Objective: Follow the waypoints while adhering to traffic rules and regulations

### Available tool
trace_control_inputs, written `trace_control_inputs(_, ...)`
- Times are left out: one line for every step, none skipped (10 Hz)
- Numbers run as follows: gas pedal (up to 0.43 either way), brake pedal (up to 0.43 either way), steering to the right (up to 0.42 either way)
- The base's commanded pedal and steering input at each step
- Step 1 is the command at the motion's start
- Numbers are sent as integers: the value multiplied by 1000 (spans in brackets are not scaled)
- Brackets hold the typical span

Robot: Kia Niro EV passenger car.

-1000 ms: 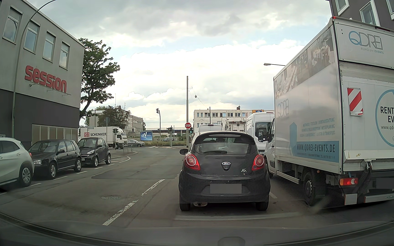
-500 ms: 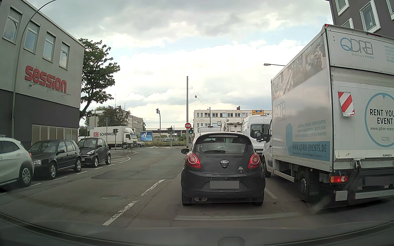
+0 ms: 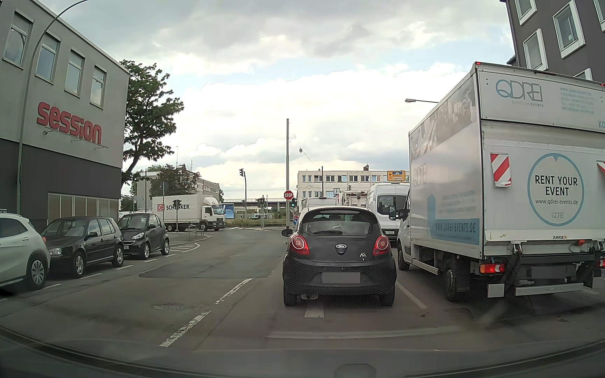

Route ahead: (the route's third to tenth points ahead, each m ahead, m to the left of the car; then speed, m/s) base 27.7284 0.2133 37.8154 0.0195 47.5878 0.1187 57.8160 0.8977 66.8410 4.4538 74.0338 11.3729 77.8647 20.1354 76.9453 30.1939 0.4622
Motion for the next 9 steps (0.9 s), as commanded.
trace_control_inputs(248, 37, -2)
trace_control_inputs(299, 30, -2)
trace_control_inputs(331, 30, -2)
trace_control_inputs(339, 30, -2)
trace_control_inputs(358, 30, -1)
trace_control_inputs(390, 37, -2)
trace_control_inputs(390, 30, -2)
trace_control_inputs(398, 30, -2)
trace_control_inputs(398, 30, -2)
